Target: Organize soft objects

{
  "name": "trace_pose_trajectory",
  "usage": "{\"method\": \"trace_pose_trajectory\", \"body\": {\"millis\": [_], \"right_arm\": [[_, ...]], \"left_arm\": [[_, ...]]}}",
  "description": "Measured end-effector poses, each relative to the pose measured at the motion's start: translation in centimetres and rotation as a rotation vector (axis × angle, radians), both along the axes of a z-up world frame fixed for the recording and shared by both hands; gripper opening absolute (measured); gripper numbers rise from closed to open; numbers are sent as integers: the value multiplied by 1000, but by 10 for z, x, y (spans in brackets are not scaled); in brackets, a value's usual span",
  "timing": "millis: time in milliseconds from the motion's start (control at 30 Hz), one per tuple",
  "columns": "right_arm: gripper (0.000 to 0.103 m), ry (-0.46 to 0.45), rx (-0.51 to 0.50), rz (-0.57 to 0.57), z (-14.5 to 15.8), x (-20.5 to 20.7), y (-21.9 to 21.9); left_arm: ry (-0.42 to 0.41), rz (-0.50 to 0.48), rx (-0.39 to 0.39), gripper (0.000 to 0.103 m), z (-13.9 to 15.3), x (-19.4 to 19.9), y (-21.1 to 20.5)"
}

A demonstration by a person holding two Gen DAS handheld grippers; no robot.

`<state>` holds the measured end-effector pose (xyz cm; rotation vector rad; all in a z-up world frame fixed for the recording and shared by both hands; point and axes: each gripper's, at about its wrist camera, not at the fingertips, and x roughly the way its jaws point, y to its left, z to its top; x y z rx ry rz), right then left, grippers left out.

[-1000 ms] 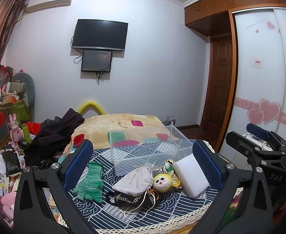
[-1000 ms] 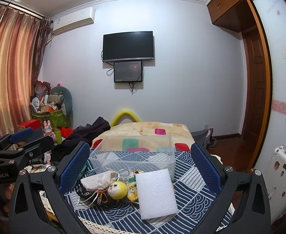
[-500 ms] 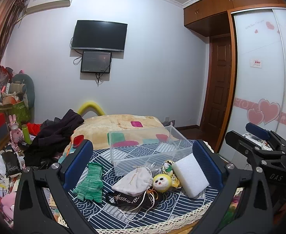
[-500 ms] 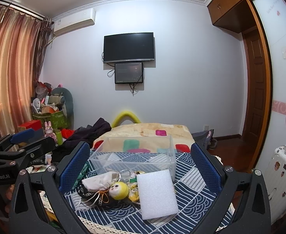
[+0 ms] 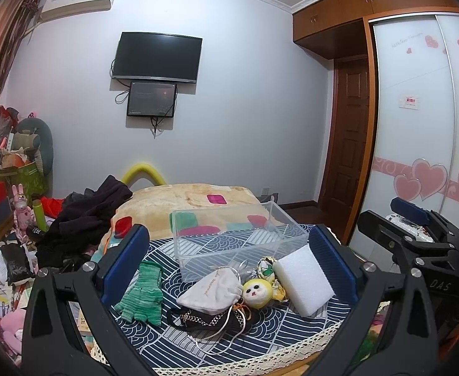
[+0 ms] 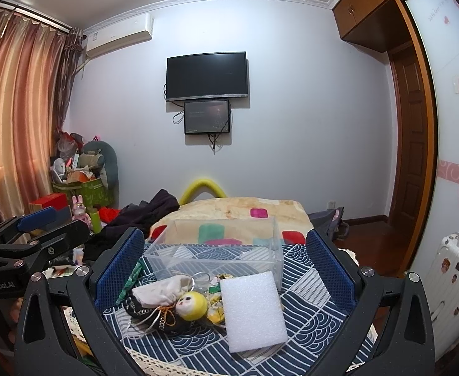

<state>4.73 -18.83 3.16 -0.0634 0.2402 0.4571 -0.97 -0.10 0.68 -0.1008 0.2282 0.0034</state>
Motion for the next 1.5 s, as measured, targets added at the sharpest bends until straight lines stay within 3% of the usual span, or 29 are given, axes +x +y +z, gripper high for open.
{"method": "trace_pose_trajectory", "body": {"millis": [367, 533, 667, 1000, 1167, 1367, 1433, 1500], "right_arm": [[103, 16, 4, 1, -3, 3, 0], [103, 59, 0, -8, -11, 14, 0], [103, 119, -4, 7, -22, 29, -2], [103, 266, -69, 1, -67, 65, -1], [103, 342, -88, -16, -85, 82, -5], [103, 436, -105, -14, -104, 97, -1], [103, 456, -118, -15, -110, 99, 1], [100, 476, -139, -21, -114, 101, 3]], "left_arm": [[12, 6, -14, 103, -6, 7, 4], [79, -9, -51, 103, -25, 25, 25], [143, 47, -60, 91, -43, 41, 47], [331, 173, -62, 88, -107, 91, 96], [441, 169, -108, 84, -145, 113, 109], [520, 164, -111, 84, -168, 129, 111], [528, 169, -113, 79, -167, 130, 111], [528, 168, -126, 67, -167, 131, 113]]}}
